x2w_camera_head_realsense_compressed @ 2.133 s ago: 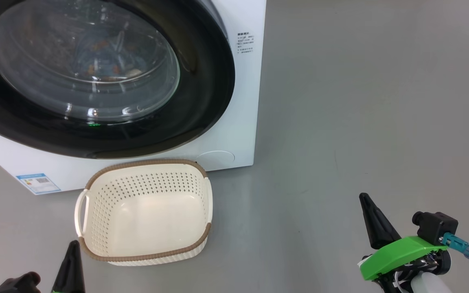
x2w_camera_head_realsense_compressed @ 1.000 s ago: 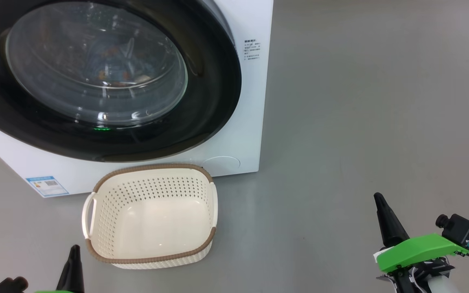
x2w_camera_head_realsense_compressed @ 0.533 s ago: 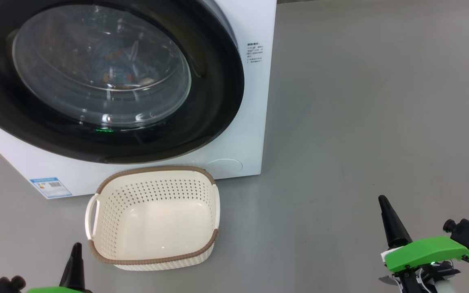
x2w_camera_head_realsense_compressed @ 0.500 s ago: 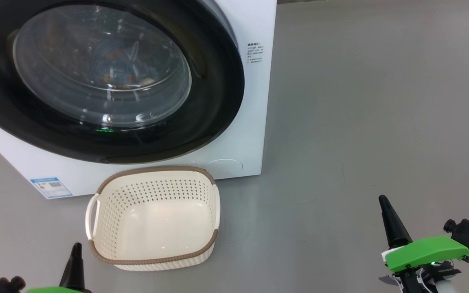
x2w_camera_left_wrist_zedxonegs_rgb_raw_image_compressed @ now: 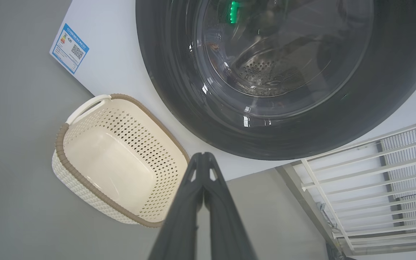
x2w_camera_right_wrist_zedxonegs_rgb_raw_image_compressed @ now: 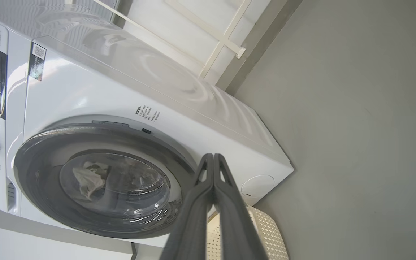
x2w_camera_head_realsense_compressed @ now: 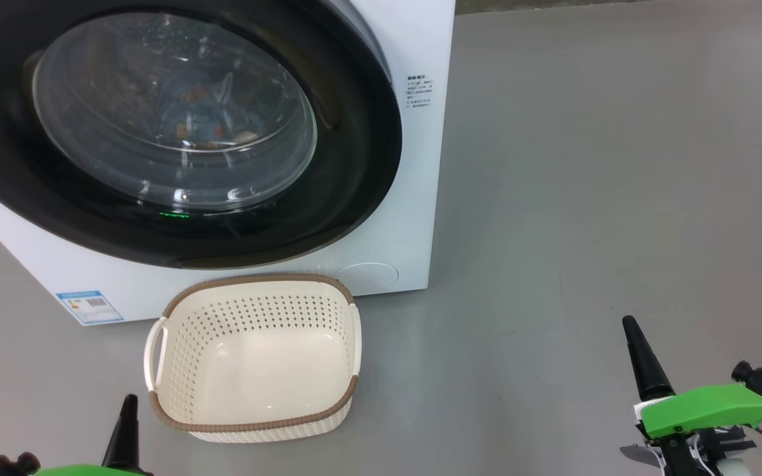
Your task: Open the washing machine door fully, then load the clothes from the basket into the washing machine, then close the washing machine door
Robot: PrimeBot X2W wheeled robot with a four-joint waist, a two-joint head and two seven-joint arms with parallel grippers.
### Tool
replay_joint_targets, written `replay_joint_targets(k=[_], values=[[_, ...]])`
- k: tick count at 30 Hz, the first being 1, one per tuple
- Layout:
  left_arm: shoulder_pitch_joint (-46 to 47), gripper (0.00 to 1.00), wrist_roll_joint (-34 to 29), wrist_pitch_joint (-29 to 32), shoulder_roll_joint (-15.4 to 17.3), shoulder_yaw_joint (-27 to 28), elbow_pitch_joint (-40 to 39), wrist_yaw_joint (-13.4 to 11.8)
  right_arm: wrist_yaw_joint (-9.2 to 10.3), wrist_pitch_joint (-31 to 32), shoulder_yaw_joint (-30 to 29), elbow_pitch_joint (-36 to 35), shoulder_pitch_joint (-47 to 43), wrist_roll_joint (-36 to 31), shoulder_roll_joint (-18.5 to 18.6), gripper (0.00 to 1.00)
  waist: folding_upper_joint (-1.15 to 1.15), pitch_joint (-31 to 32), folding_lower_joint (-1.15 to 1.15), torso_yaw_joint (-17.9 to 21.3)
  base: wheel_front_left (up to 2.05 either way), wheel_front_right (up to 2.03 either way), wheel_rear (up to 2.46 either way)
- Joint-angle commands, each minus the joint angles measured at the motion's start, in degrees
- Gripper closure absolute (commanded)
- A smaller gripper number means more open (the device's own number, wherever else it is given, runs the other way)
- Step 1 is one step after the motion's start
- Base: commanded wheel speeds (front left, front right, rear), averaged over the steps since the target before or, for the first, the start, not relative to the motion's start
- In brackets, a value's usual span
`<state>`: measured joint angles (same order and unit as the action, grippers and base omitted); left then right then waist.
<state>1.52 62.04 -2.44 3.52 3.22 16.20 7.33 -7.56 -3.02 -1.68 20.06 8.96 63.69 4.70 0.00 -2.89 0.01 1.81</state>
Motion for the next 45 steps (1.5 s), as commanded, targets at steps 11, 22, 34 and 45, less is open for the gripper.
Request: replay_joint_targets(k=[11,22,34,45], values=[[2.9,1.0,6.5,1.9,0.4,1.9,-1.7,0.1,0.05,2.1,-0.6,-2.6,-0.5,6.5,-0.3,1.0,0.0,0.6,-0.01,-0.4,0.0,0.0,0.0],[3.3,1.0,12.7,3.8,0.1,2.2,-1.8,0.1,0.06,4.0,-1.7,-3.5,-1.1,12.3,-0.6,1.0,0.0,1.1,-0.01,-0.7,0.0,0.0,0.0],[3.9,1.0,19.4,5.8,-0.2,2.7,-1.9,0.1,0.06,6.1,-2.8,-4.5,-1.8,18.6,-1.0,1.0,0.0,1.7,-0.01,-1.2,0.0,0.0,0.0],[4.3,1.0,25.0,7.5,-0.4,3.0,-2.0,0.1,0.07,7.8,-3.7,-5.3,-2.3,23.9,-1.3,1.0,0.0,2.3,-0.01,-1.5,0.0,0.0,0.0]])
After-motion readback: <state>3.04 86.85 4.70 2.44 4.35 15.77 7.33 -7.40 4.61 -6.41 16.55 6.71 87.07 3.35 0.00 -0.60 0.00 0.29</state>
